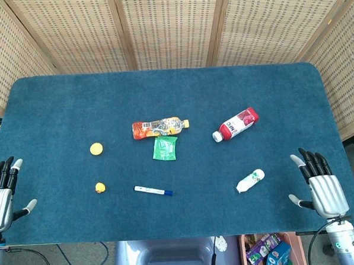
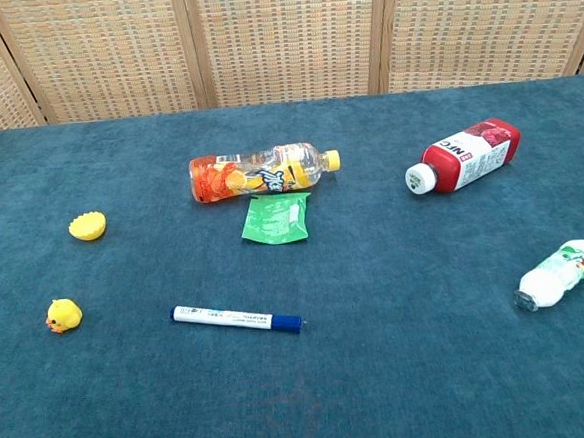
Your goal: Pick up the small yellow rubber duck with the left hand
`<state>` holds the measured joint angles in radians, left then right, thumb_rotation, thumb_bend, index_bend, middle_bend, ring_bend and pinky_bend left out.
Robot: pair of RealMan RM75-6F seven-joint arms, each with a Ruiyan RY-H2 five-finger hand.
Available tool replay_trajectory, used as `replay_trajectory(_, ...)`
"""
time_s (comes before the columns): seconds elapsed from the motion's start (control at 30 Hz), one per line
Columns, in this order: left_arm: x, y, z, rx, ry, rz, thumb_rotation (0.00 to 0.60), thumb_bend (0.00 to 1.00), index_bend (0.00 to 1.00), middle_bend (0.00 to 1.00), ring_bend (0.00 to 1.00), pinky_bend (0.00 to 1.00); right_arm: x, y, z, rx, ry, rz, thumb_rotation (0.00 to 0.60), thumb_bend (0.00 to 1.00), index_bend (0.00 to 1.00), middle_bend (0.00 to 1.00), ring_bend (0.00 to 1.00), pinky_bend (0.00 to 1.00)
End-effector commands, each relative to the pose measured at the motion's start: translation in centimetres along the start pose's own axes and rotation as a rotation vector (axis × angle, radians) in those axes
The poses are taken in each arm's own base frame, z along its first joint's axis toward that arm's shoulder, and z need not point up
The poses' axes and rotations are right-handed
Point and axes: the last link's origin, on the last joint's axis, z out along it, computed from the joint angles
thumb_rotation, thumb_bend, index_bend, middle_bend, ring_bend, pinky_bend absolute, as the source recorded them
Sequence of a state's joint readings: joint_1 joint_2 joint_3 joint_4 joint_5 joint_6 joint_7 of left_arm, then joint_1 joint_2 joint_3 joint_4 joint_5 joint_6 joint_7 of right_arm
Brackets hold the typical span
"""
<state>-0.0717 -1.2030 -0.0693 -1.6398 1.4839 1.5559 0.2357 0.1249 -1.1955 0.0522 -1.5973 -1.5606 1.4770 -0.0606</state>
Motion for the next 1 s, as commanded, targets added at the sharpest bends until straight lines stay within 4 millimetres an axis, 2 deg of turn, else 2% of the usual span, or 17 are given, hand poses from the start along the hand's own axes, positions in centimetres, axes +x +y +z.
replay_trajectory(0.03, -0.02, -0.01, -0.03, 0.000, -0.001, 0.001, 0.600, 0.16, 0.00, 0.00, 0.00, 0.00, 0.01, 0.08, -0.02, -0.002, -0.001, 0.000, 0.600, 0.03, 0.01, 0.00, 0.00, 0.00)
replay_trajectory(1.0, -0.16, 0.13, 0.28, -0.006, -0.009, -0.006, 0.600, 0.16, 0.00, 0.00, 0.00, 0.00, -0.39, 0.09, 0.04, -0.005, -0.017, -0.008, 0.600, 0.03, 0.01, 0.00, 0.00, 0.00)
